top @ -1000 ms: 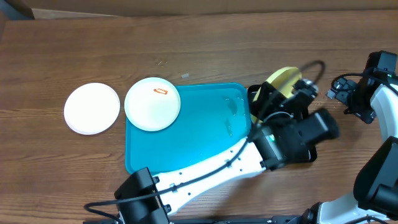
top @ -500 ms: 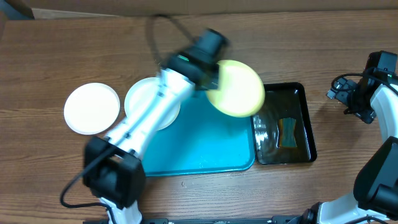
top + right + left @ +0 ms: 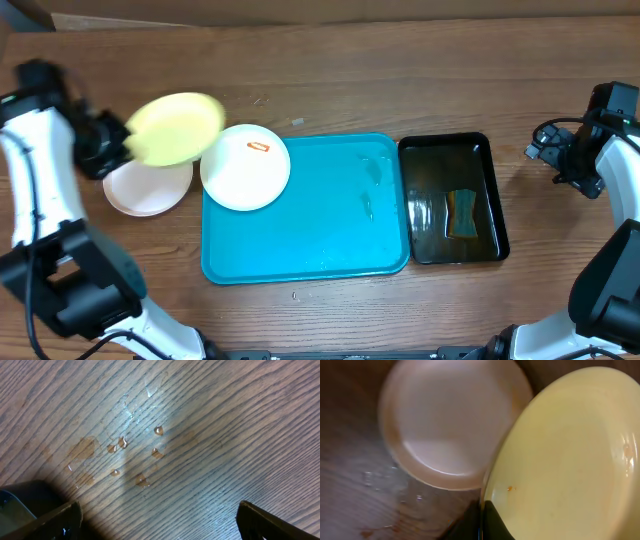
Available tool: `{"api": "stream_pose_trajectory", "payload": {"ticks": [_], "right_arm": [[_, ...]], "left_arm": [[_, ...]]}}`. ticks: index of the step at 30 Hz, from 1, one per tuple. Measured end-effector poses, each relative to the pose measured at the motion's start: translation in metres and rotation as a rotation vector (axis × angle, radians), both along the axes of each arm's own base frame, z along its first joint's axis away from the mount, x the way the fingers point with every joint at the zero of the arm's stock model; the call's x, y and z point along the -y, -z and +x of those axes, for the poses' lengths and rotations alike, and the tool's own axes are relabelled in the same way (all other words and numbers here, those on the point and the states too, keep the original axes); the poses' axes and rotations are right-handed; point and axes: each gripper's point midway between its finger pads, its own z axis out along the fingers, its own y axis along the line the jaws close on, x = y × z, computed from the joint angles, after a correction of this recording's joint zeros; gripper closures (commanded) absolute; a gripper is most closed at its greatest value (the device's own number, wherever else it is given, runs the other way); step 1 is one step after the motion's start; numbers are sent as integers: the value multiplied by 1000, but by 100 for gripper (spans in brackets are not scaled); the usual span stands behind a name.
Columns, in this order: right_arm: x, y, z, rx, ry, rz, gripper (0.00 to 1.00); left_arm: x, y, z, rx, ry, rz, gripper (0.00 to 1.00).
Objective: Clean dirty plates on tray and stack at the side
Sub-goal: 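Carry the yellow plate left and set it on the stacked plate, then release the yellow plate and grip the white plate rim with left gripper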
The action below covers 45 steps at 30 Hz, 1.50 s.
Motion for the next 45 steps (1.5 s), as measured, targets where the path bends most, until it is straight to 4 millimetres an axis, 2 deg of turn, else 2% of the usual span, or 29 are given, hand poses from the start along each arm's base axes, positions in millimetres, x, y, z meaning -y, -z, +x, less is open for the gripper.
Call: {"api": "stream_pose_trajectory", "payload": {"ticks": [2,5,8,10,12,13,14,15,16,18,20,24,25,27,32,38,41,45], "right_arm": [[0,0,0,0,0,0,0],[0,0,0,0,0,0,0],[0,0,0,0,0,0,0],[0,0,0,0,-1,0,0],[0,0,0,0,0,0,0],[0,0,0,0,-1,0,0],[0,0,0,0,0,0,0],[0,0,0,0,-1,0,0],[0,0,0,1,0,0,0],[0,0,0,0,0,0,0],[0,0,0,1,0,0,0],[0,0,0,0,-1,0,0],[0,0,0,0,0,0,0],[0,0,0,0,0,0,0],[0,0,0,0,0,0,0],[0,0,0,0,0,0,0],[0,0,0,1,0,-1,0],[0,0,0,0,0,0,0]], "left_arm": [[-27,2,-13,-13,-70,17,96],[-56,12,-29,-25,-148,39,96],[-68,25,-37,-35,-178,51,96],[-67,41,-40,-45,-180,54,96],[-67,48,-40,-45,-180,55,94],[-67,51,-40,-44,-179,56,86],[-67,55,-40,-42,-176,57,62],[-66,57,-40,-42,-177,57,22],[-66,58,-40,-42,-180,56,0],[-67,59,-38,-32,-182,58,0],[-63,58,-35,-13,-172,36,6],[-38,54,-26,40,-100,-86,29],[-29,53,-27,41,-79,-122,42],[-7,51,-28,28,-22,-184,53],[45,52,-23,-28,149,-207,54],[101,60,-15,-125,334,-68,46],[116,64,-11,-150,369,13,48],[124,72,-12,-183,360,81,56]]}}
